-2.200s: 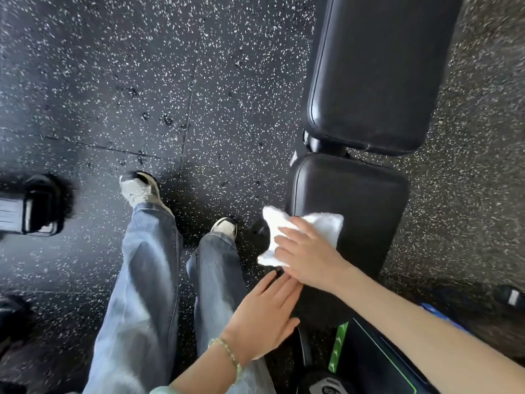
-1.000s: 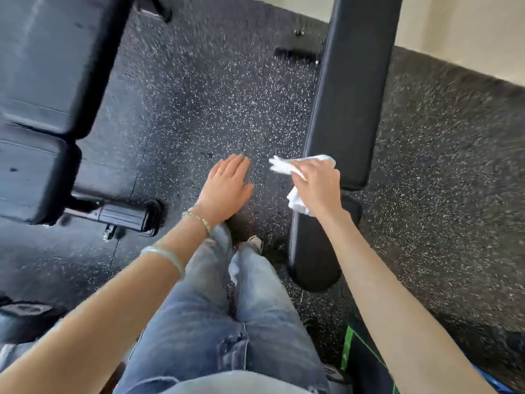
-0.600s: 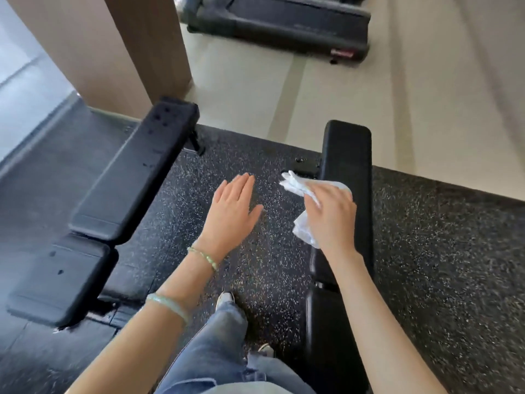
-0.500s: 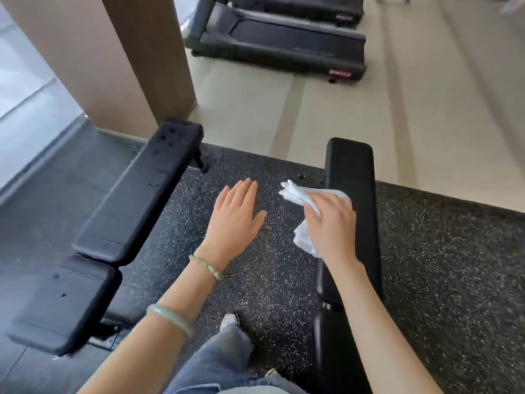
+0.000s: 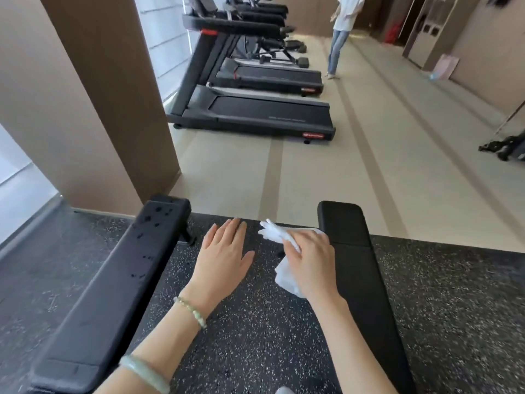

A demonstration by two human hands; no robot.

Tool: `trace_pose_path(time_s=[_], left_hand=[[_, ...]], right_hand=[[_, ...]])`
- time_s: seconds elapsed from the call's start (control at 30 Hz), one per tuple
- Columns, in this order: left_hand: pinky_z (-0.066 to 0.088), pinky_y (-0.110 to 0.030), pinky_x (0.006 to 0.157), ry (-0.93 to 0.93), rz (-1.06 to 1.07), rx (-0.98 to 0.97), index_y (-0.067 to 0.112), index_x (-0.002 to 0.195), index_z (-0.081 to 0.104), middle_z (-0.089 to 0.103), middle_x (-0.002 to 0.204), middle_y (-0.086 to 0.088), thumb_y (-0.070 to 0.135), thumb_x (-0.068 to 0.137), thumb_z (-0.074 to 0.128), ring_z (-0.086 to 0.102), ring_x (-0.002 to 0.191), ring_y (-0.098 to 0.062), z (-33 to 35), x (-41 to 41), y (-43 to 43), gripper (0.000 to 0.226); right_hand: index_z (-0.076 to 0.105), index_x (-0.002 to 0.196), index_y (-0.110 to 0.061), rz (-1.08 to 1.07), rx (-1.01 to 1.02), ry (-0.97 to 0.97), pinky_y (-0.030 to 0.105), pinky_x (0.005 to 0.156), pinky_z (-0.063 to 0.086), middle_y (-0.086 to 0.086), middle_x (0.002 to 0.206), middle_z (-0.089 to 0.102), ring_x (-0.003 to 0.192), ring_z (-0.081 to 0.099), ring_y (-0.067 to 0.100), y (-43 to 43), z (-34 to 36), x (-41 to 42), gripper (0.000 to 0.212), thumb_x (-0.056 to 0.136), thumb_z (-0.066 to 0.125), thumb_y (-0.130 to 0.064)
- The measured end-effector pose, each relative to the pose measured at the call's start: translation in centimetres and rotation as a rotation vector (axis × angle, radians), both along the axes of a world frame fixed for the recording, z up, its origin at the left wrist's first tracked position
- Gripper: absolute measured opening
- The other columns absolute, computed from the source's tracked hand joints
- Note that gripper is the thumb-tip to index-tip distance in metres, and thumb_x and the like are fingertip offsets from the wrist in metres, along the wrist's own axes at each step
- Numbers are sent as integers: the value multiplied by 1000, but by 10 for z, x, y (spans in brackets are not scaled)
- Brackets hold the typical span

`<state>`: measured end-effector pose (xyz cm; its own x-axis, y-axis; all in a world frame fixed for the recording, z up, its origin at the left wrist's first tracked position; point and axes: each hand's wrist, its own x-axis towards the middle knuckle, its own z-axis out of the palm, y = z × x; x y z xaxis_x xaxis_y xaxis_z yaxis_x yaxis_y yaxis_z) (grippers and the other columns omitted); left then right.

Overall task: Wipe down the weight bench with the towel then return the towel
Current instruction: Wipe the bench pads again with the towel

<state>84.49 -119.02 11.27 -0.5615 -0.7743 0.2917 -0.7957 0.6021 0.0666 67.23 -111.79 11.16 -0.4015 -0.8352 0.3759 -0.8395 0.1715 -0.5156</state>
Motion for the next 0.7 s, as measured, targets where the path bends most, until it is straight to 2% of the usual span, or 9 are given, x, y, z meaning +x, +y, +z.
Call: trace_pose_path(time_s=[0.07,0.13,0.27,0.33,0.4,0.53,0.7], left_hand=[[41,-48,101,3,16,-16,3,124,62,61,128,-12,44,84,44,59,117,-28,-3,-3,-20,60],[41,-47,101,6,33,-17,3,123,62,61,127,-12,44,82,50,59,116,-28,-5,-9,-41,59],[26,-39,108,13,83,18,4,125,60,60,128,-11,46,85,38,58,118,-27,-14,-22,-85,62],[27,-38,110,27,106,33,4,126,60,60,129,-11,46,85,37,57,119,-26,-18,-30,-107,62],[29,-39,110,29,153,46,5,127,59,59,131,-10,46,85,37,56,121,-26,-23,-37,-130,62],[21,-38,110,46,273,117,4,131,55,55,135,-12,46,87,37,52,125,-27,-35,-45,-175,63],[23,-40,109,71,456,148,2,132,54,54,136,-14,44,88,38,52,125,-29,-50,-38,-218,63]], right_hand=[[71,93,-21,3,10,-1,44,74,49,-1,92,68,93,57,29,-19,-2,-4,35,86,39,-35],[71,94,-22,10,19,-4,43,75,49,-2,94,68,93,57,28,-41,-4,-11,37,85,37,-36],[71,99,-23,51,56,-7,42,77,47,-4,99,68,95,57,26,-96,-13,-27,42,85,35,-39],[71,101,-23,102,68,-1,40,80,45,-5,101,69,96,57,25,-129,-19,-34,48,85,30,-42],[71,101,-21,163,68,-9,40,81,45,-4,102,69,96,58,25,-164,-24,-41,49,85,30,-43],[71,103,-20,262,51,-29,42,82,46,-4,104,69,99,56,26,-231,-33,-51,47,85,33,-41],[71,102,-18,435,52,-54,40,81,44,-4,102,69,97,58,26,-304,-52,-47,42,86,38,-39]])
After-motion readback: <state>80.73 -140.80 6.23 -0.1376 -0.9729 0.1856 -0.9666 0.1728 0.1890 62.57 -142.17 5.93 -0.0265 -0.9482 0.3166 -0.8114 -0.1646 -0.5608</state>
